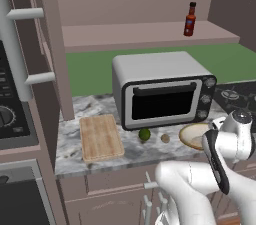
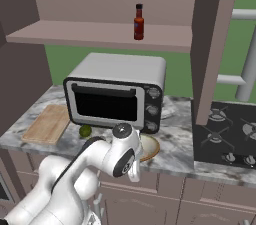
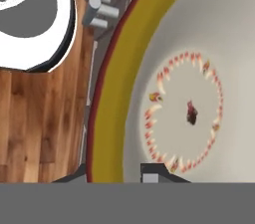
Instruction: Open the cabinet. Place the bowl and condiment on the counter. Then place the lime and garlic on the cutting board.
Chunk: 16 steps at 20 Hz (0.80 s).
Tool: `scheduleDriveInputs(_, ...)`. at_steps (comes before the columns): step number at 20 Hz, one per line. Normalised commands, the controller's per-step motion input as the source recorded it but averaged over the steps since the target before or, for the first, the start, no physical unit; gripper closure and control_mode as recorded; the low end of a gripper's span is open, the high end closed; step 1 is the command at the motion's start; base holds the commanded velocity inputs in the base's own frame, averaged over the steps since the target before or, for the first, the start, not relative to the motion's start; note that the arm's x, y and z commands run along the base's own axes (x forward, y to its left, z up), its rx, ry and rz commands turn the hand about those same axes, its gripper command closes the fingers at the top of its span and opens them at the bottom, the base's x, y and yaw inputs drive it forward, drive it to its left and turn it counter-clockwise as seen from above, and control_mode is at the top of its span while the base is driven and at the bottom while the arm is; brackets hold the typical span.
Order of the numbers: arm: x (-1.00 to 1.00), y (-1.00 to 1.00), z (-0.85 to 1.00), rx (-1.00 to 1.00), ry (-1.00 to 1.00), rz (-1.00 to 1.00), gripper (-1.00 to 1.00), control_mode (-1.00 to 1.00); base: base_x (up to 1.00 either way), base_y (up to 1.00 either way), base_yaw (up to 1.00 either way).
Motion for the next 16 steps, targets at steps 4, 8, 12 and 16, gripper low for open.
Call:
scheduleDriveInputs(4,0.14,0.00,-0.10,0.04,-0.01,0.00,1.00,-1.00,0.00,0.00,0.00)
scheduleDriveInputs(8,0.25,0.00,0.00,0.02,-0.03,0.00,1.00,-1.00,0.00,0.00,0.00)
scheduleDriveInputs(12,0.14,0.01,0.00,0.00,-0.02,0.00,-1.00,-1.00,0.00,0.00,0.00)
scheduleDriveInputs(16,0.00,0.04,0.20,0.00,0.00,0.00,-1.00,-1.00,0.00,0.00,0.00)
